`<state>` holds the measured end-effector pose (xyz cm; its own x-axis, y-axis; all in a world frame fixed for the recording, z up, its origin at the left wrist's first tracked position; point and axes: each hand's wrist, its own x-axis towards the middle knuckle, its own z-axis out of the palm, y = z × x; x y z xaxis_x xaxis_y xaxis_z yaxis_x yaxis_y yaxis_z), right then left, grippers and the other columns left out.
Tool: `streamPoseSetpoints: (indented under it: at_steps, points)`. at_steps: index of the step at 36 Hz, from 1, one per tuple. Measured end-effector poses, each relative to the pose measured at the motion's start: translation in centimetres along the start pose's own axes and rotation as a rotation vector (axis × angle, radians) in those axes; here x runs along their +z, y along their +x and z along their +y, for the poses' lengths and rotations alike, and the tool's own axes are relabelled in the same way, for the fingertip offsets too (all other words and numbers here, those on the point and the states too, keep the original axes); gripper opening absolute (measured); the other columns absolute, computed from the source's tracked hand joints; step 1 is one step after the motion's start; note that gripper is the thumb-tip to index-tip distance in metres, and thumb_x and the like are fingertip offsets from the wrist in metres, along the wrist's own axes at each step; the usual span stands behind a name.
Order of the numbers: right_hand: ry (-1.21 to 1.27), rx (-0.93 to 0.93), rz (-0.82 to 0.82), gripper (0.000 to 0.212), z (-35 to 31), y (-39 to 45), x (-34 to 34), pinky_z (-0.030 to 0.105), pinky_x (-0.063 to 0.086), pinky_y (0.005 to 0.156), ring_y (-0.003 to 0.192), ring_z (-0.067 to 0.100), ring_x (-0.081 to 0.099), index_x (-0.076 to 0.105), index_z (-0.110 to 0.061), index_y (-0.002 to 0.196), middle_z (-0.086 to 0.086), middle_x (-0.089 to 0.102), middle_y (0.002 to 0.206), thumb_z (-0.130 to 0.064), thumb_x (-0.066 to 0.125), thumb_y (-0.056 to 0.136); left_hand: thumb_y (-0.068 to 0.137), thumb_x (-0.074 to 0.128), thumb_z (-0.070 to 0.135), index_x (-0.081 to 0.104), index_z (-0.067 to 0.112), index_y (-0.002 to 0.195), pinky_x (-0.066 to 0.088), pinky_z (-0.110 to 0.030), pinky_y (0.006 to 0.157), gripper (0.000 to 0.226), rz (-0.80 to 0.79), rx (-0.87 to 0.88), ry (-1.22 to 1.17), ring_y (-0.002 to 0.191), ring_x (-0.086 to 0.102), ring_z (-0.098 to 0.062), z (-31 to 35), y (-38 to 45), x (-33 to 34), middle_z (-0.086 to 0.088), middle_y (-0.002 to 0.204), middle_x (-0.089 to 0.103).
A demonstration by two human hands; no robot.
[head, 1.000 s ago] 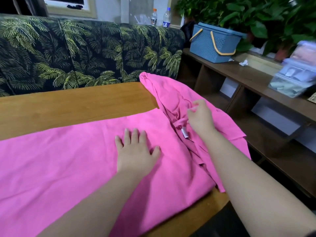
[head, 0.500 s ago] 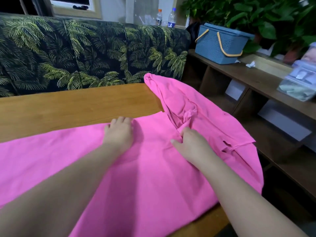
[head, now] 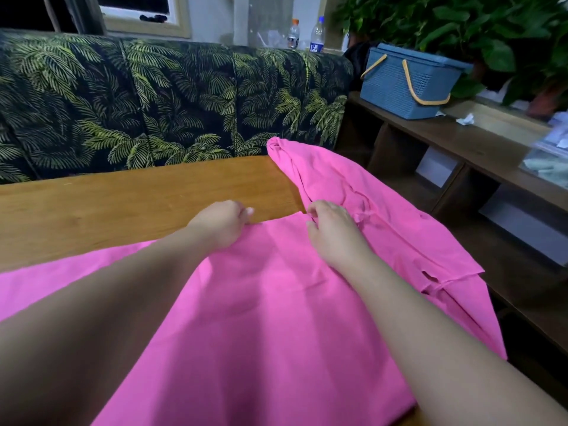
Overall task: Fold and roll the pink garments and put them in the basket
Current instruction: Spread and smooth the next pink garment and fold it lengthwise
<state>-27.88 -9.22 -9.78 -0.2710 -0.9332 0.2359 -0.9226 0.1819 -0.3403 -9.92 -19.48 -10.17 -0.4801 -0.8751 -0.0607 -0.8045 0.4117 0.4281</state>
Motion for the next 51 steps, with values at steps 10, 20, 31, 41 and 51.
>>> streamPoseSetpoints:
  at_steps: [10, 20, 31, 41, 51]
  points:
    - [-0.051, -0.025, -0.208, 0.033, 0.6, 4.2, 1.2, 0.039, 0.04, 0.102, 0.122, 0.025, 0.046, 0.057, -0.016, 0.123, 0.006, 0.056, 0.128, -0.007, 0.04, 0.097, 0.091, 0.061, 0.04, 0.064, 0.017, 0.081, 0.045, -0.027, 0.073, 0.025, -0.08, 0.02, 0.045, 0.091, 0.059, -0.026, -0.8, -0.1, -0.2, -0.007, 0.096, 0.065]
    - [-0.186, -0.038, -0.377, 0.022, 0.9, 4.6, 0.1, 0.041, 0.038, 0.099, 0.114, 0.028, 0.041, 0.06, -0.013, 0.101, 0.005, 0.051, 0.104, -0.034, 0.055, 0.094, 0.099, 0.048, 0.028, 0.048, 0.015, 0.093, 0.035, -0.03, 0.067, 0.014, 0.006, 0.057, -0.015, 0.088, 0.056, -0.029, -1.0, -0.2, -0.5, -0.005, 0.085, 0.057]
    - [-0.004, 0.141, -0.177, 0.023, 0.1, 4.1, 1.6, 0.033, 0.041, 0.072, 0.095, 0.031, 0.059, 0.042, -0.003, 0.116, 0.015, 0.058, 0.1, -0.018, 0.048, 0.099, 0.101, 0.039, 0.041, 0.042, 0.014, 0.107, 0.032, -0.035, 0.065, 0.028, 0.299, 0.066, 0.179, 0.089, 0.061, -0.035, -1.8, -1.1, 2.5, -0.013, 0.096, 0.066]
    - [-0.336, 0.08, -0.012, 0.03, -0.9, 3.3, 2.6, 0.04, 0.04, 0.073, 0.107, 0.035, 0.056, 0.042, -0.006, 0.123, 0.015, 0.054, 0.119, 0.002, 0.042, 0.094, 0.099, 0.043, 0.038, 0.054, 0.022, 0.123, 0.033, -0.041, 0.091, 0.031, 0.303, 0.054, 0.44, 0.117, 0.044, -0.028, -3.0, -1.9, 1.3, -0.004, 0.126, 0.05]
    - [0.08, -0.169, -0.228, 0.041, -4.4, -4.8, 2.2, 0.039, 0.03, 0.111, 0.134, 0.025, 0.038, 0.044, -0.01, 0.14, 0.009, 0.044, 0.145, -0.016, 0.038, 0.1, 0.059, -0.032, 0.079, 0.004, 0.029, 0.153, -0.006, -0.052, 0.118, 0.112, -0.127, 0.301, 0.353, 0.147, -0.014, -0.022, 1.9, -13.3, 5.7, -0.001, 0.161, -0.009]
